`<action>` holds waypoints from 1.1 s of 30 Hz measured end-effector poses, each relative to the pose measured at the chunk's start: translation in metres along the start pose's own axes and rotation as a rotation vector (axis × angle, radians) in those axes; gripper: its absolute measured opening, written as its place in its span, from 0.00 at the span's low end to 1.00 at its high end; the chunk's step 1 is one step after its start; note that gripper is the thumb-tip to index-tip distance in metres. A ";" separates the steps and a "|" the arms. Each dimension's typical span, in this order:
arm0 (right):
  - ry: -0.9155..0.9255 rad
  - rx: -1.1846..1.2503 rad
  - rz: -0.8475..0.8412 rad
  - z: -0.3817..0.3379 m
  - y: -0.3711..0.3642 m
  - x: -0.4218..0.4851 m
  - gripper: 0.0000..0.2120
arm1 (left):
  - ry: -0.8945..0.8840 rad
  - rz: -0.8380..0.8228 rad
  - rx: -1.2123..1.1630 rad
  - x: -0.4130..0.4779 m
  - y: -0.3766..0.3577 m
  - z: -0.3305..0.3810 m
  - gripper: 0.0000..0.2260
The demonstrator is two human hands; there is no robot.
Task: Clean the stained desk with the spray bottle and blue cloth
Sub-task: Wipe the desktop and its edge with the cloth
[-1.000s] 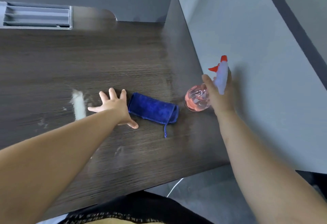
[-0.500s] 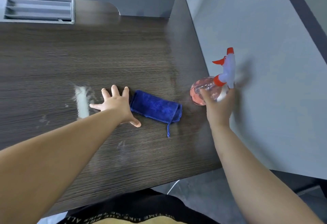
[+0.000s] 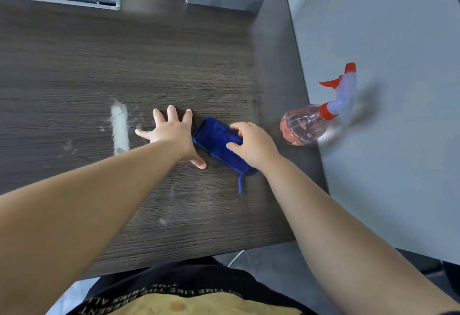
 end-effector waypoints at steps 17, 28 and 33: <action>0.285 -0.252 0.260 0.006 -0.019 -0.038 0.28 | -0.014 0.004 0.019 -0.002 0.002 0.000 0.62; -0.011 -0.213 0.294 0.043 -0.009 0.005 0.26 | -0.026 0.003 0.024 -0.003 0.002 0.000 0.61; 0.154 -0.264 0.271 -0.011 -0.041 -0.008 0.27 | -0.021 0.013 0.027 -0.003 0.001 0.000 0.61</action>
Point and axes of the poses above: each hand's wrist, its own x-axis towards the middle knuckle, its own y-axis out of the back of the hand, z = x × y, the point moved 6 cm from there along x, towards the middle knuckle, and after that the axes turned 1 degree about -x, right-handed, at the moved point
